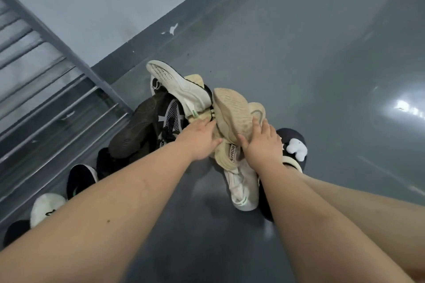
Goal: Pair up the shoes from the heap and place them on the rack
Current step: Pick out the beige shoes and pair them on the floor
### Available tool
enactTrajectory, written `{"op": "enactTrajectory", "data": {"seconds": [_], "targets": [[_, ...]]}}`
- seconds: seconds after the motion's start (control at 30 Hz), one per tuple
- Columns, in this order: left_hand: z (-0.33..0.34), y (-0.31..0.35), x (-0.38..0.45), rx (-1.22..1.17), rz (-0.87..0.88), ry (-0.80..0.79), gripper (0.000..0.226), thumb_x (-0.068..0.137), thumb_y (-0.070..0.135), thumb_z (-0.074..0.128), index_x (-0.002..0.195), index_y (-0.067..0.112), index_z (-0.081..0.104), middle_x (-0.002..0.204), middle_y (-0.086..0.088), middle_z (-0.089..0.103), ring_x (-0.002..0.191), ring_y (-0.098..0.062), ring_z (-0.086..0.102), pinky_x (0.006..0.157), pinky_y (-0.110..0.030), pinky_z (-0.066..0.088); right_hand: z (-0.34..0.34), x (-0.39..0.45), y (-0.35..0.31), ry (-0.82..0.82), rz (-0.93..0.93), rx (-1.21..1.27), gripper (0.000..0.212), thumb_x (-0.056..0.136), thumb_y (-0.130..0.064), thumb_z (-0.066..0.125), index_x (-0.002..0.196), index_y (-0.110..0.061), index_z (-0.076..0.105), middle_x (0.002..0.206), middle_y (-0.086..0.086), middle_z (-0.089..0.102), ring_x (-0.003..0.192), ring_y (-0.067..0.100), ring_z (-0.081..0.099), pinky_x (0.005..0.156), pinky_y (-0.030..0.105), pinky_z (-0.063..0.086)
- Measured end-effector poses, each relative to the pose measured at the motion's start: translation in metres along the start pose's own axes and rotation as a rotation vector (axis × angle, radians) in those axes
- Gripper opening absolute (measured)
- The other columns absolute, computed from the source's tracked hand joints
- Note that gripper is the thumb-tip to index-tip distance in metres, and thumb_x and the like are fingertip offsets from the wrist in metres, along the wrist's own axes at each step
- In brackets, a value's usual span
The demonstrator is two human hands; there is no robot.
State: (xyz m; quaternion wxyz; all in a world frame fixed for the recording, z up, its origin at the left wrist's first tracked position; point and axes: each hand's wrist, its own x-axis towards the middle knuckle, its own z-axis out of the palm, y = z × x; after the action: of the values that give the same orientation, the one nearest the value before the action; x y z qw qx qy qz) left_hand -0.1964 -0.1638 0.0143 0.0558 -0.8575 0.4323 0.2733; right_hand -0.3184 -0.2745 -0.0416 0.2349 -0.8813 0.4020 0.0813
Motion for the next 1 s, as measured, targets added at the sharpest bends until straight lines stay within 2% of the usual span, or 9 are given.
{"op": "enactTrajectory", "data": {"seconds": [0.13, 0.27, 0.4, 0.53, 0.63, 0.77, 0.9, 1.0], "targets": [[0.009, 0.015, 0.029, -0.026, 0.000, -0.028, 0.059, 0.097, 0.043, 0.039, 0.143, 0.008, 0.030, 0.152, -0.012, 0.029, 0.141, -0.026, 0.026, 0.115, -0.036, 0.021, 0.004, 0.002, 0.013, 0.001, 0.027, 0.057, 0.072, 0.096, -0.053, 0.033, 0.152, -0.014, 0.010, 0.157, 0.012, 0.021, 0.144, 0.028, 0.018, 0.118, 0.043, 0.014], [0.021, 0.029, 0.050, -0.223, -0.079, -0.055, 0.051, 0.095, 0.043, 0.042, 0.134, 0.010, 0.046, 0.139, -0.015, 0.048, 0.129, -0.030, 0.043, 0.106, -0.037, 0.035, 0.010, 0.002, 0.017, -0.006, 0.013, 0.120, 0.074, 0.096, -0.053, 0.034, 0.151, -0.007, 0.013, 0.148, 0.014, 0.038, 0.138, 0.029, 0.029, 0.114, 0.040, 0.022], [0.028, 0.037, 0.060, -0.424, -0.185, -0.012, 0.048, 0.095, 0.041, 0.043, 0.131, 0.010, 0.051, 0.134, -0.014, 0.055, 0.124, -0.031, 0.050, 0.102, -0.035, 0.040, 0.011, 0.004, 0.019, -0.084, 0.001, 0.244, 0.074, 0.096, -0.051, 0.038, 0.151, -0.008, 0.014, 0.149, 0.015, 0.034, 0.135, 0.030, 0.035, 0.109, 0.039, 0.029], [0.029, 0.032, 0.056, -0.658, -0.219, 0.034, 0.038, 0.096, 0.032, 0.048, 0.126, 0.011, 0.058, 0.127, -0.009, 0.061, 0.118, -0.027, 0.055, 0.101, -0.035, 0.042, 0.006, 0.001, 0.013, -0.066, -0.032, 0.315, 0.072, 0.095, -0.046, 0.045, 0.152, -0.011, 0.017, 0.151, 0.009, 0.027, 0.130, 0.027, 0.042, 0.100, 0.037, 0.038], [0.026, 0.025, 0.045, -0.899, -0.250, 0.054, 0.032, 0.096, 0.024, 0.050, 0.124, 0.013, 0.060, 0.124, -0.008, 0.063, 0.117, -0.027, 0.057, 0.102, -0.034, 0.043, 0.002, -0.006, 0.003, -0.008, -0.059, 0.316, 0.071, 0.095, -0.045, 0.048, 0.151, -0.013, 0.019, 0.151, 0.007, 0.027, 0.128, 0.026, 0.044, 0.096, 0.036, 0.041], [0.019, 0.008, 0.026, -1.060, -0.227, 0.109, 0.029, 0.095, 0.018, 0.049, 0.122, 0.015, 0.061, 0.123, -0.006, 0.064, 0.115, -0.022, 0.058, 0.106, -0.038, 0.042, -0.007, -0.016, -0.018, 0.074, -0.137, 0.296, 0.072, 0.092, -0.044, 0.053, 0.150, -0.015, 0.023, 0.148, 0.006, 0.030, 0.128, 0.025, 0.042, 0.097, 0.037, 0.041], [0.003, -0.002, -0.013, -1.326, -0.243, 0.165, 0.034, 0.099, 0.006, 0.040, 0.131, 0.012, 0.051, 0.121, -0.004, 0.061, 0.108, -0.017, 0.058, 0.082, -0.023, 0.051, -0.019, -0.031, -0.044, 0.110, -0.253, 0.252, 0.076, 0.088, -0.046, 0.058, 0.150, -0.018, 0.024, 0.145, 0.007, 0.031, 0.129, 0.026, 0.040, 0.101, 0.038, 0.038], [-0.004, -0.017, -0.050, -1.455, -0.229, 0.229, 0.037, 0.099, 0.003, 0.037, 0.133, 0.013, 0.049, 0.123, -0.004, 0.060, 0.115, -0.021, 0.057, 0.094, -0.037, 0.049, -0.025, -0.051, -0.067, 0.098, -0.313, 0.250, 0.083, 0.087, -0.046, 0.060, 0.152, -0.020, 0.017, 0.144, 0.007, 0.029, 0.130, 0.023, 0.037, 0.102, 0.034, 0.035]]}}
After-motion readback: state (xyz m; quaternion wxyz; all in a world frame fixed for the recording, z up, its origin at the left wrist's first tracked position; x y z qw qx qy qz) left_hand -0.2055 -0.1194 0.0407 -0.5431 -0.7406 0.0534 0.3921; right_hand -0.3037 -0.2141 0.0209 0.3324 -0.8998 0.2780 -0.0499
